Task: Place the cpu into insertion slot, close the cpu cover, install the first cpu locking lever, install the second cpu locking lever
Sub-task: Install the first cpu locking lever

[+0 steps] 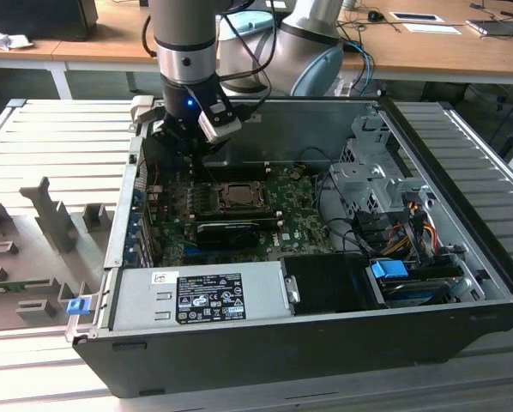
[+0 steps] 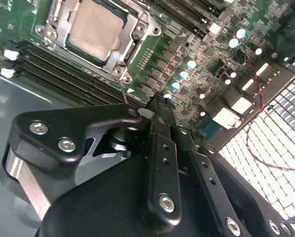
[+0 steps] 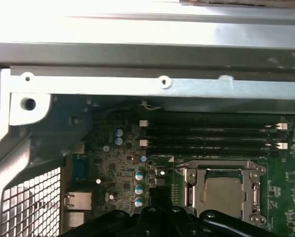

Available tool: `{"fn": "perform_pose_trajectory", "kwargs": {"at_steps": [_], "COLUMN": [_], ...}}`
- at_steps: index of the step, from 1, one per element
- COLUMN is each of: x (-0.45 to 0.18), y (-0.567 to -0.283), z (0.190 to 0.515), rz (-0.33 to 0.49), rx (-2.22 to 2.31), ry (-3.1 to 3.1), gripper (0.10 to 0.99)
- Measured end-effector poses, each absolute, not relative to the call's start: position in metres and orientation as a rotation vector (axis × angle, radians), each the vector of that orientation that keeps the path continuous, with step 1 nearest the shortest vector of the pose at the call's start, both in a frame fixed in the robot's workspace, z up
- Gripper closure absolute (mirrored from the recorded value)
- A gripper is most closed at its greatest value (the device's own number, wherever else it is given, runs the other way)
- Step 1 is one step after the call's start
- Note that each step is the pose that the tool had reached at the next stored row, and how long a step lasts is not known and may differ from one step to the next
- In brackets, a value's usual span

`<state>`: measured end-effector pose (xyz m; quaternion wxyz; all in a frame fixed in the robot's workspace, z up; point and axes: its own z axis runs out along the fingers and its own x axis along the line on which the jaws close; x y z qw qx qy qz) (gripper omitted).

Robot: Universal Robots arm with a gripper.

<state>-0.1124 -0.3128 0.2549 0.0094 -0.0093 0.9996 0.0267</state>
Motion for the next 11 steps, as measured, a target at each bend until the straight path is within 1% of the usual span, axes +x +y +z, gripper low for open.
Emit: {"fn": "perform_pose_trajectory", "kwargs": {"at_steps": [4, 11], "x": [-0.118, -0.119], "y": [-0.309, -0.289], "z": [0.253, 0.251], "rz": [0.083, 0.083], "rx": [-0.029, -0.029], "ry": [3.122, 3.122], "gripper": [0.98, 0.98]}}
